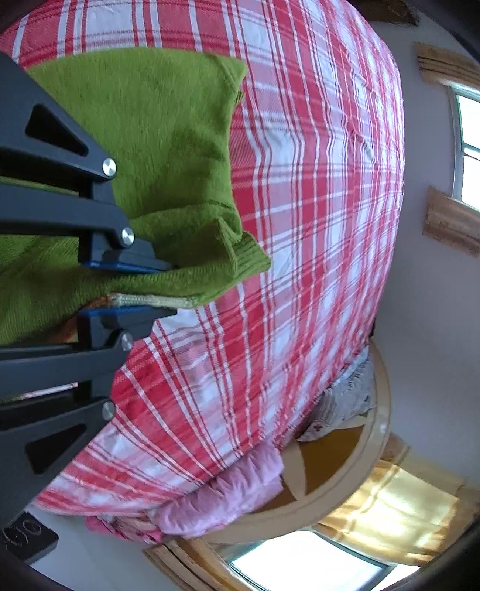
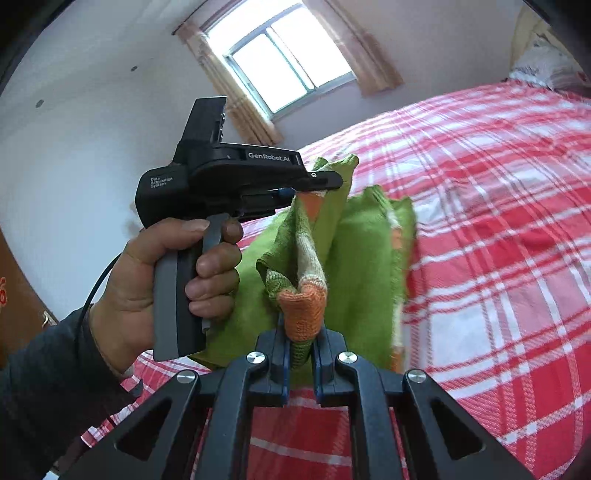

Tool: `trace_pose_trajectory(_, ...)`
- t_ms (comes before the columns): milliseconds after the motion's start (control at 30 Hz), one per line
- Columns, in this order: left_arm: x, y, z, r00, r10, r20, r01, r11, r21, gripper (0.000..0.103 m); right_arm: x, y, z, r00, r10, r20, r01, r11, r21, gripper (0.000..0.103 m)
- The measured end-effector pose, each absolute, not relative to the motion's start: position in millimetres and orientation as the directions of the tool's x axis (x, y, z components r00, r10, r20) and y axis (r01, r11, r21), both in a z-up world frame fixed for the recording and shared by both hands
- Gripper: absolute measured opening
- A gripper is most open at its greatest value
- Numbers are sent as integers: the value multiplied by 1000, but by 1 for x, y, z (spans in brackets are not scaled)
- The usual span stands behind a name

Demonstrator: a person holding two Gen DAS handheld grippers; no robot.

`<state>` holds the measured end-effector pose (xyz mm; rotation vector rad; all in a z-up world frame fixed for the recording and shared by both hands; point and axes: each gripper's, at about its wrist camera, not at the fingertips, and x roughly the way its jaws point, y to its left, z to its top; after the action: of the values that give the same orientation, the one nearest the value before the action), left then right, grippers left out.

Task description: Fold small clothes

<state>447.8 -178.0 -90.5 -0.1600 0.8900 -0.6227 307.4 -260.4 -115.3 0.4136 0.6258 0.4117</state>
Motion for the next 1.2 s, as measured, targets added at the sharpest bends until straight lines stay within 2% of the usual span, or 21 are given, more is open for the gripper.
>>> trace_pose_trajectory(133,446,-195,-100,474,-539,-697,457,827,-328,16,308,-270,-131,730,477,-490,-200,834,514,8)
trace_pose_trajectory(200,441,-202,-101,477,-519,-710,475,831,-288,28,308,-274,-137,729,473,-495,-180,830,529,8)
trace_pose_trajectory(333,418,-192,-85,515,-536,-669,513,818,-260,46,306,-280,-141,732,454,-508,-149,834,531,8)
trace_pose_trajectory(400,403,-178,-76,561,-524,-641,520,825,-220,66,306,-283,-146,728,450,-517,-130,831,540,9)
trace_pose_trajectory(467,389,-159,-72,608,-491,-624,510,844,-167,75,305,-286,-149,727,449,-519,-119,827,549,9)
trace_pose_trajectory(500,384,-151,-73,627,-465,-625,493,858,-143,76,304,-286,-148,727,446,-522,-120,831,544,10)
trace_pose_trajectory(533,378,-141,-74,646,-442,-623,478,870,-122,76,302,-285,-146,729,437,-526,-118,838,533,19)
trace_pose_trajectory(567,370,-128,-76,669,-416,-616,460,883,-96,77,299,-285,-143,739,410,-534,-104,853,511,36)
trace_pose_trajectory(633,360,-110,-83,700,-364,-614,422,905,-56,83,289,-288,-134,783,307,-542,-47,897,440,56)
trace_pose_trajectory(733,347,-89,-100,721,-315,-617,392,920,-11,84,284,-293,-111,833,255,-492,-37,911,410,56)
trace_pose_trajectory(833,342,-81,-113,703,-328,-631,394,918,-38,84,309,-285,-92,798,359,-483,-128,885,447,56)
trace_pose_trajectory(900,343,-79,-119,690,-341,-638,382,921,-79,89,342,-274,-93,733,431,-526,-154,859,488,56)
trace_pose_trajectory(933,343,-78,-122,683,-350,-641,381,919,-96,90,357,-271,-99,692,458,-558,-146,846,512,48)
trace_pose_trajectory(967,342,-78,-125,680,-349,-646,380,920,-97,90,377,-267,-111,631,496,-596,-126,824,552,15)
trace_pose_trajectory(1033,339,-77,-127,684,-344,-643,379,921,-90,91,390,-267,-118,610,510,-606,-108,811,575,14)
trace_pose_trajectory(1133,330,-73,-130,678,-355,-644,387,917,-98,101,374,-277,-97,675,452,-583,-106,841,530,13)
trace_pose_trajectory(1200,330,-77,-135,654,-359,-666,408,909,-89,102,380,-285,-115,646,407,-645,-46,865,500,13)
